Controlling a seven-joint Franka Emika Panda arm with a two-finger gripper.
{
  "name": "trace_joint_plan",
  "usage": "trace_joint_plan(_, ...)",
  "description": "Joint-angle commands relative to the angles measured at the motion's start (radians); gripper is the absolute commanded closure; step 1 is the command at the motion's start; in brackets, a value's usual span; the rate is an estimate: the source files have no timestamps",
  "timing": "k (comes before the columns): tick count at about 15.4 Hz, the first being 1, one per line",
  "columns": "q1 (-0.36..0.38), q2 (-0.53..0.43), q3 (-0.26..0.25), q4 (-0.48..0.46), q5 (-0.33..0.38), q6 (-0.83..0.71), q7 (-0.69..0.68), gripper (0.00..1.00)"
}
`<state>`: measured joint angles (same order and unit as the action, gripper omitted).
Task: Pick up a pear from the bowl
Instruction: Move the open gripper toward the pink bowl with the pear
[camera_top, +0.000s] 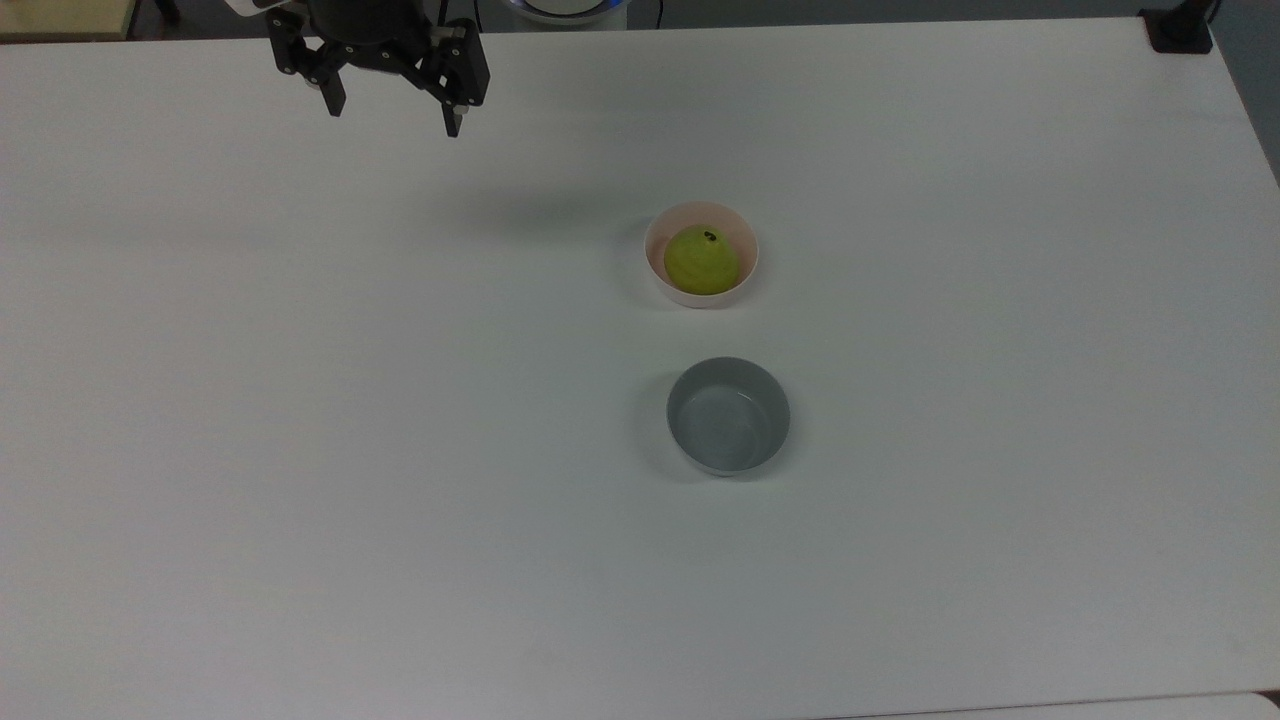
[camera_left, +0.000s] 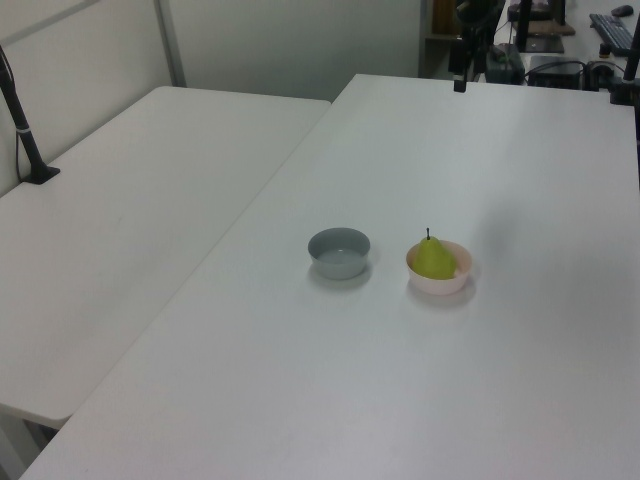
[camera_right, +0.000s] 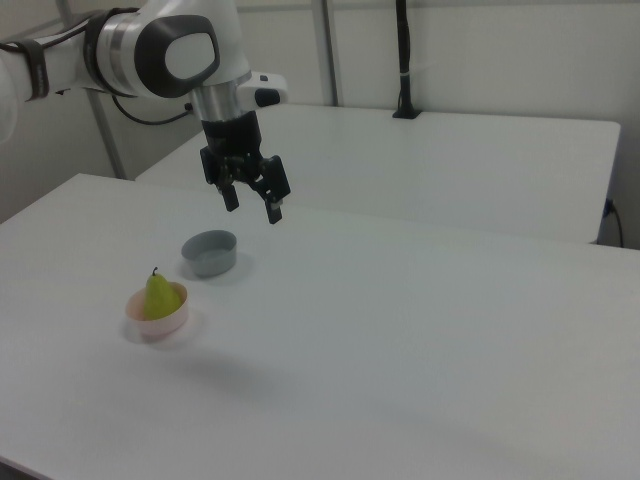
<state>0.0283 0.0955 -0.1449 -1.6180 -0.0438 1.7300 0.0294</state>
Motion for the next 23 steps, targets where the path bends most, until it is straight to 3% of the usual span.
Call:
trace_joint_plan(1, 0.012, -0.002, -0.021, 0.007, 0.005, -0.013, 0.012, 0.0)
trace_joint_plan(11, 0.027, -0.003, -0.022, 0.009, 0.015, -0.017, 0.007, 0.0)
trace_joint_plan(16, 0.143, -0.005, -0.03, 0.007, 0.013, -0.023, 0.02, 0.0)
trace_joint_plan(19, 0.252, -0.005, -0.076, 0.003, 0.015, -0.023, 0.02, 0.0)
trace_joint_plan(23, 0.346, -0.003, -0.068, 0.0, 0.024, -0.021, 0.017, 0.0)
